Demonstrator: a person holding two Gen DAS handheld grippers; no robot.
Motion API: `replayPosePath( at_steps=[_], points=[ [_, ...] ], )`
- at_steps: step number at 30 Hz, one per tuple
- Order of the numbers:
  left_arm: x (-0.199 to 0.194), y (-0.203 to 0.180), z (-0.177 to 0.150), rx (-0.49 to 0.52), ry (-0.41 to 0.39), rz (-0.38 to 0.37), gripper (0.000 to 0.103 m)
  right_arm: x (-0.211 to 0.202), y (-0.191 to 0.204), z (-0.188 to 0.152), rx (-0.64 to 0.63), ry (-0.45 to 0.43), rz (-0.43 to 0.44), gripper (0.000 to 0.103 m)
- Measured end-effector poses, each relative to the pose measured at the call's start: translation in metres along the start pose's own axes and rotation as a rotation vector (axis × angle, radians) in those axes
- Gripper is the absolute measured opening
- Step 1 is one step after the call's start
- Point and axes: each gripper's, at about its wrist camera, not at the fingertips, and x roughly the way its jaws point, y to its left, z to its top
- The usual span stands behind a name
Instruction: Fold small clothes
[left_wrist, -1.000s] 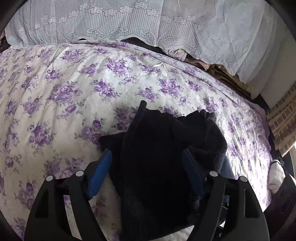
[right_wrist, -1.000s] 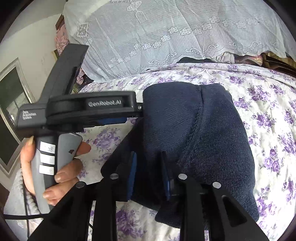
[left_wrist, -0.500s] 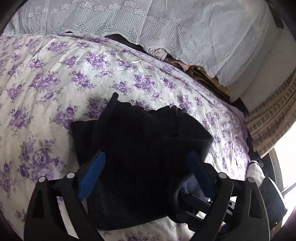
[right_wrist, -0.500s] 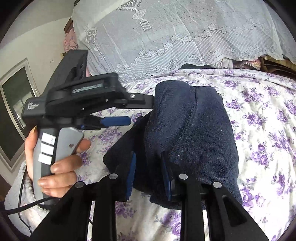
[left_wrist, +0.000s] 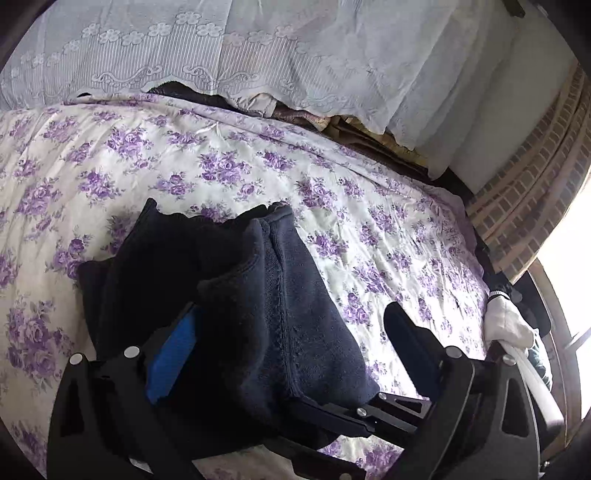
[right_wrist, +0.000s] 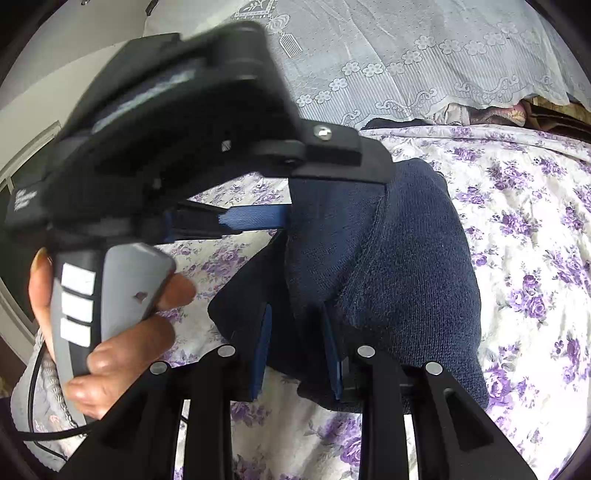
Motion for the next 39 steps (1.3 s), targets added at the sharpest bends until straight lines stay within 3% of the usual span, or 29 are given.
replayPosePath(
  at_steps=[2, 3, 4, 5, 7, 8, 9, 11, 13, 17, 19, 22, 23, 25, 28, 33, 35, 37, 39],
  points=[
    [0.013, 0.006, 0.0, -0.002, 0.054, 0.112, 0.098, 0.0, 0.001, 0.0, -0.002, -0.002, -0.004, 0.027],
    [0.025, 0.017, 0.0, -0.033, 0.107, 0.126, 0.098, -0.002, 0.002, -0.001, -0.004, -0.005, -0.008, 0.027],
    [0.035, 0.028, -0.001, -0.076, 0.152, 0.101, 0.098, -0.005, 0.004, -0.001, -0.013, -0.01, -0.018, 0.027],
    [0.046, 0.041, -0.002, -0.134, 0.193, 0.077, 0.09, -0.008, 0.007, -0.001, -0.029, -0.015, -0.031, 0.027],
    [0.052, 0.055, -0.002, -0.198, 0.177, 0.044, 0.083, -0.021, 0.014, -0.003, -0.078, -0.039, -0.086, 0.033],
    [0.049, 0.055, 0.001, -0.189, 0.157, 0.028, 0.071, -0.028, 0.015, -0.004, -0.104, -0.053, -0.117, 0.037],
    [0.048, 0.054, 0.003, -0.18, 0.155, -0.008, 0.049, -0.035, 0.015, -0.007, -0.128, -0.066, -0.148, 0.044],
    [0.047, 0.051, 0.011, -0.185, 0.158, -0.054, 0.043, -0.047, 0.01, -0.015, -0.155, -0.072, -0.211, 0.05],
    [0.049, 0.042, 0.017, -0.135, 0.151, -0.032, 0.033, -0.051, 0.004, -0.023, -0.156, -0.051, -0.231, 0.05],
    [0.052, 0.043, 0.024, -0.149, 0.169, -0.054, 0.029, -0.043, 0.013, -0.026, -0.195, -0.034, -0.239, 0.055],
    [0.053, 0.048, 0.026, -0.166, 0.172, -0.07, 0.027, -0.035, 0.025, -0.028, -0.268, -0.022, -0.251, 0.068],
    [0.058, 0.05, 0.028, -0.158, 0.186, -0.075, 0.026, -0.019, 0.041, -0.033, -0.386, -0.01, -0.368, 0.071],
    [0.059, 0.049, 0.028, -0.153, 0.187, -0.071, 0.026, -0.013, 0.043, -0.03, -0.419, -0.018, -0.423, 0.069],
    [0.056, 0.048, 0.03, -0.15, 0.18, -0.069, 0.022, -0.002, 0.045, -0.021, -0.441, -0.006, -0.46, 0.013],
    [0.036, 0.046, 0.04, -0.132, 0.131, -0.025, 0.017, -0.007, 0.059, -0.001, -0.395, -0.055, -0.417, 0.012],
    [-0.039, 0.062, 0.051, -0.1, -0.007, 0.034, 0.015, -0.013, 0.105, 0.024, -0.399, -0.141, -0.308, 0.012],
    [-0.047, 0.076, 0.047, -0.114, -0.011, 0.078, 0.015, 0.002, 0.119, 0.02, -0.414, -0.111, -0.283, 0.012],
    [-0.028, 0.104, 0.033, -0.169, 0.055, 0.11, 0.016, 0.028, 0.123, 0.005, -0.431, -0.025, -0.31, 0.012],
    [0.008, 0.131, 0.012, -0.231, 0.15, 0.136, 0.016, 0.059, 0.108, -0.013, -0.368, 0.101, -0.314, 0.012]
  ],
)
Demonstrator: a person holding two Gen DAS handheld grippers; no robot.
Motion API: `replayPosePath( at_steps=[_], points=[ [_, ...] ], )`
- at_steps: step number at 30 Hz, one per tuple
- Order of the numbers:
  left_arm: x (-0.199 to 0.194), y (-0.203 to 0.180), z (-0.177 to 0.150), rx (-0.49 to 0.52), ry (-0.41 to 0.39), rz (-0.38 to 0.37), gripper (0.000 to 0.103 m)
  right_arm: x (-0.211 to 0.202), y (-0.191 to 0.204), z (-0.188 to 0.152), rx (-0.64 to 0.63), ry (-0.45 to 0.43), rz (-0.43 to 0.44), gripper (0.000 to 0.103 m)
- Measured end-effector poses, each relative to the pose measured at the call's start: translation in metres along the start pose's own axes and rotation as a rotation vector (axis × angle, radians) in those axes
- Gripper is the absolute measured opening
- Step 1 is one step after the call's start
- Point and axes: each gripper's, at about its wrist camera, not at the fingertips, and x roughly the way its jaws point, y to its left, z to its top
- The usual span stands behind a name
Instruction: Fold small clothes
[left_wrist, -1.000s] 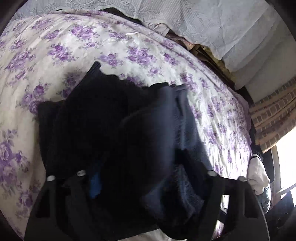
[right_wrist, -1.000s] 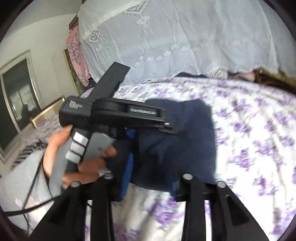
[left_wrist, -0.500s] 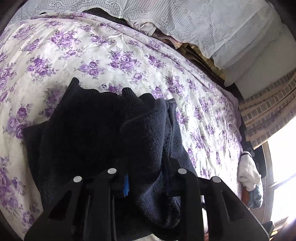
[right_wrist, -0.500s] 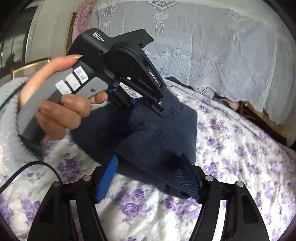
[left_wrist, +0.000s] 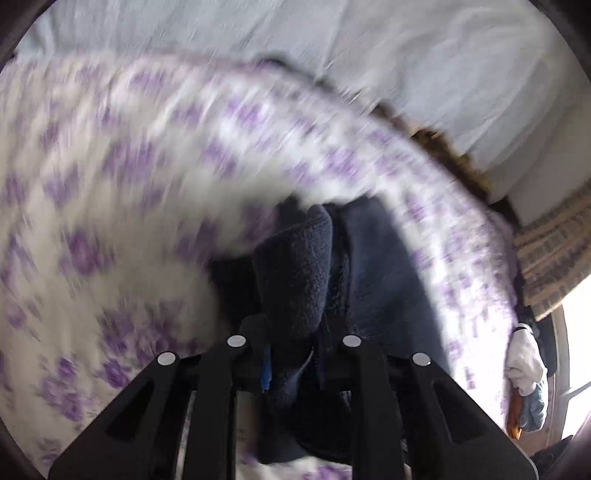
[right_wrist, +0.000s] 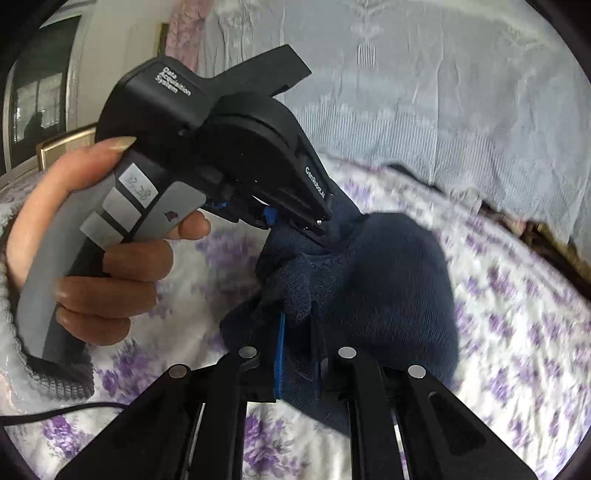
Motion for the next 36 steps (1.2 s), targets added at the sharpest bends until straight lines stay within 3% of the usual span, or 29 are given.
replayPosePath(
  at_steps=[1, 2, 4, 8, 13, 15, 16, 17, 19, 21, 25, 27, 28, 30, 36],
  points=[
    [0.02, 0.01, -0.008, -0.018, 0.021, 0.011, 0.018, 0.012, -0.001, -0.008, 0.017, 0.04, 0.008, 0.013],
    [0.021, 0.014, -0.012, -0.023, -0.025, -0.014, 0.024, 0.015, -0.001, -0.014, 0.018, 0.039, -0.01, 0.013],
    [0.018, 0.019, -0.013, -0.04, -0.043, -0.048, 0.024, 0.009, -0.006, -0.01, 0.05, 0.042, 0.019, 0.013],
    [0.008, 0.022, -0.013, -0.041, -0.047, -0.046, 0.024, 0.002, -0.012, -0.016, 0.056, 0.024, 0.046, 0.014],
    [-0.044, 0.0, -0.024, 0.05, -0.174, 0.064, 0.028, -0.048, -0.045, -0.014, 0.142, -0.095, 0.162, 0.017],
    [-0.067, -0.012, -0.026, 0.066, -0.241, 0.075, 0.054, -0.064, -0.066, -0.008, 0.19, -0.136, 0.143, 0.019],
    [-0.073, -0.019, -0.025, 0.077, -0.26, 0.072, 0.062, -0.067, -0.071, -0.002, 0.211, -0.14, 0.118, 0.019],
    [-0.076, -0.029, -0.024, 0.096, -0.26, 0.064, 0.07, -0.066, -0.081, 0.004, 0.234, -0.143, 0.085, 0.019],
    [-0.069, -0.049, -0.021, 0.147, -0.231, 0.058, 0.071, -0.056, -0.102, 0.018, 0.282, -0.137, 0.032, 0.019],
    [-0.051, -0.065, -0.018, 0.183, -0.214, 0.101, 0.072, -0.039, -0.12, 0.028, 0.34, -0.115, 0.012, 0.019],
    [0.009, -0.051, -0.018, 0.144, -0.116, 0.135, 0.074, 0.016, -0.15, 0.04, 0.399, -0.047, 0.007, 0.019],
    [0.028, -0.039, -0.025, 0.154, -0.15, 0.182, 0.083, 0.052, -0.15, 0.031, 0.392, 0.056, -0.002, 0.019],
    [0.031, -0.043, -0.029, 0.202, -0.169, 0.222, 0.084, 0.061, -0.154, 0.025, 0.406, 0.037, -0.012, 0.021],
    [0.031, -0.049, -0.029, 0.224, -0.175, 0.247, 0.084, 0.063, -0.16, 0.019, 0.448, 0.013, 0.009, 0.021],
    [0.025, -0.042, -0.031, 0.193, -0.182, 0.215, 0.084, 0.049, -0.154, 0.02, 0.413, 0.028, -0.012, 0.021]
  ],
)
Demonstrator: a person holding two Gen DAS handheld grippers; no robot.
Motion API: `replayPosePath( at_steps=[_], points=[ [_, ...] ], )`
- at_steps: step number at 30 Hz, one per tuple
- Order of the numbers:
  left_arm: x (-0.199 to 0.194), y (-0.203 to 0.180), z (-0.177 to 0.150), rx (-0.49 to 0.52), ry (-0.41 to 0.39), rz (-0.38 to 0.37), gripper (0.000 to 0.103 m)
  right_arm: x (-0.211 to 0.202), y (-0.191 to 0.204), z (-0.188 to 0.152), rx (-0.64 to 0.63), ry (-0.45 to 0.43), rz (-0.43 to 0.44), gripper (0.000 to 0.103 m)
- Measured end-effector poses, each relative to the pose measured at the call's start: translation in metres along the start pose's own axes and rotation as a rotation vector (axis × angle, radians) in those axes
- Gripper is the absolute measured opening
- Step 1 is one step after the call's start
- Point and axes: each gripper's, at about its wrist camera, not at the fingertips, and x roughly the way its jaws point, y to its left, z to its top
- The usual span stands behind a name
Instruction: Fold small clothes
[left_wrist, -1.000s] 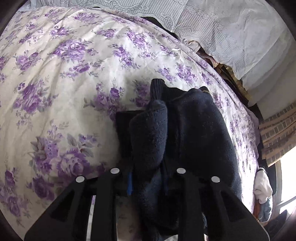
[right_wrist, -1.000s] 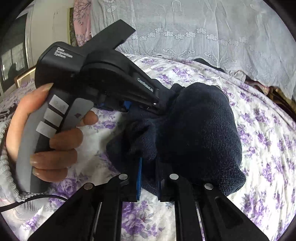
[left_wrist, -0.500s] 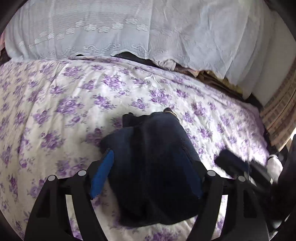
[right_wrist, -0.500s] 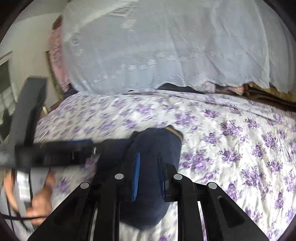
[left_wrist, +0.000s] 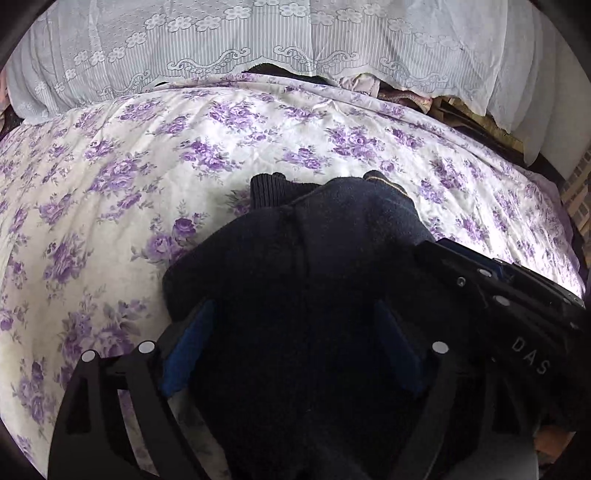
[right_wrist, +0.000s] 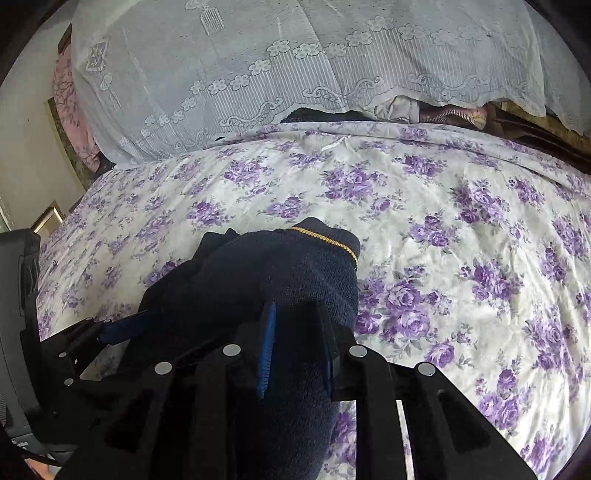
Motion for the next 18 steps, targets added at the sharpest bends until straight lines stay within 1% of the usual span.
replayPosePath(
  at_steps=[3, 5, 7, 9, 11, 12, 13, 14, 15, 17, 18],
  points=[
    [-0.023, 0.006, -0.006, -0.043, -0.014, -0.048, 0.084, -0.026, 0.004, -0.007, 0.008, -0.038, 0.011, 0.021],
    [-0.043, 0.009, -0.012, -0.054, -0.033, -0.083, 0.084, -0.05, 0.009, -0.015, -0.001, -0.079, 0.033, 0.021],
    [-0.059, 0.008, -0.018, -0.049, -0.053, -0.102, 0.084, -0.076, 0.015, -0.026, -0.037, -0.127, 0.033, 0.021],
    [-0.067, 0.007, -0.025, -0.036, -0.053, -0.099, 0.084, -0.089, 0.021, -0.041, -0.067, -0.126, 0.047, 0.021],
    [-0.058, 0.006, -0.035, -0.028, -0.004, -0.055, 0.087, -0.084, 0.023, -0.057, -0.081, -0.069, 0.039, 0.021],
    [-0.045, 0.006, -0.04, -0.029, 0.042, -0.021, 0.091, -0.077, 0.021, -0.069, -0.08, -0.053, 0.018, 0.022],
    [-0.027, 0.009, -0.045, -0.035, 0.101, 0.0, 0.096, -0.072, 0.018, -0.078, -0.08, -0.051, 0.003, 0.025],
    [-0.016, 0.014, -0.048, -0.056, 0.115, -0.016, 0.099, -0.068, 0.015, -0.082, -0.072, -0.055, -0.001, 0.029],
    [-0.016, 0.014, -0.047, -0.056, 0.109, -0.017, 0.099, -0.067, 0.011, -0.081, -0.049, -0.051, 0.003, 0.035],
    [-0.017, 0.01, -0.048, -0.033, 0.097, 0.01, 0.099, -0.062, 0.002, -0.076, -0.005, -0.015, 0.044, 0.036],
    [-0.018, 0.009, -0.049, -0.034, 0.091, 0.013, 0.099, -0.061, -0.001, -0.078, 0.008, -0.017, 0.052, 0.04]
  ],
)
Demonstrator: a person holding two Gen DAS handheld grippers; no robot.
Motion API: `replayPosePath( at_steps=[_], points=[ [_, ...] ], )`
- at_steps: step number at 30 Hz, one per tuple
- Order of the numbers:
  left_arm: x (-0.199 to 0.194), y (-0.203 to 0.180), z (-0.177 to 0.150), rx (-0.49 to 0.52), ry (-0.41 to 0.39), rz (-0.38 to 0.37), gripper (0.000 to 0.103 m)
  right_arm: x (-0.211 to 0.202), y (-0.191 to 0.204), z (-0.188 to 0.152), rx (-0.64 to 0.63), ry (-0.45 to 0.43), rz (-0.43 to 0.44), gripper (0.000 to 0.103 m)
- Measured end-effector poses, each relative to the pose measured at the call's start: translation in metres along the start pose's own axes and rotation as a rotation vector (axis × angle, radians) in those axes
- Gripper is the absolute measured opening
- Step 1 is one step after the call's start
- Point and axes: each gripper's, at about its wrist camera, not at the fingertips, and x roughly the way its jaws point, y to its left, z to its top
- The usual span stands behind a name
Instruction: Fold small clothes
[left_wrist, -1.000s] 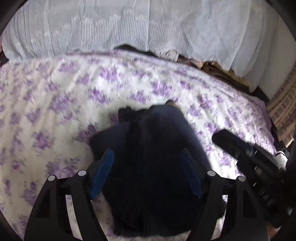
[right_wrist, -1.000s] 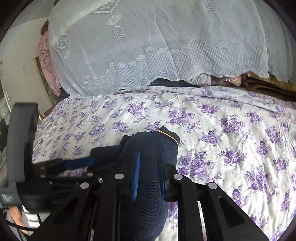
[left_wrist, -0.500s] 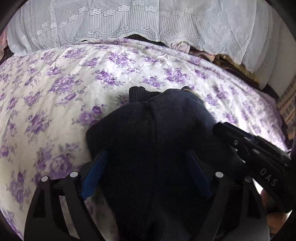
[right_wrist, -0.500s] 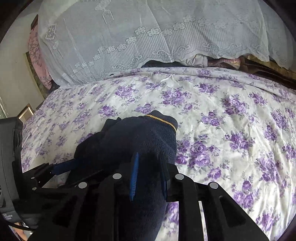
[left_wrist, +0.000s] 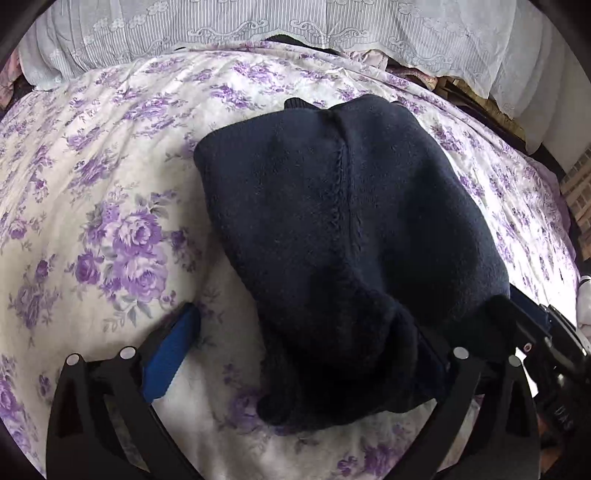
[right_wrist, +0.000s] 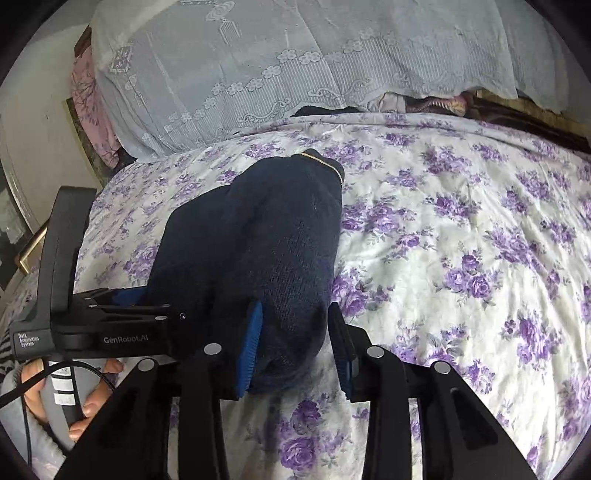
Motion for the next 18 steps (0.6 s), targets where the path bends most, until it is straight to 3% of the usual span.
replayPosePath(
  at_steps=[7, 11, 18],
  points=[
    [-0.008, -0.002, -0.004, -0.01, -0.023, 0.018, 0.099, -0.002, -0.001, -0.007, 0.006, -0.036, -0.008, 0.044],
    [-0.016, -0.005, -0.005, -0.001, -0.052, 0.03, 0.099, -0.008, -0.013, -0.008, 0.065, -0.06, 0.019, 0.056],
    [-0.028, -0.008, -0.001, 0.023, -0.091, 0.031, 0.098, -0.022, -0.011, -0.004, 0.071, -0.133, 0.023, 0.056]
  ],
)
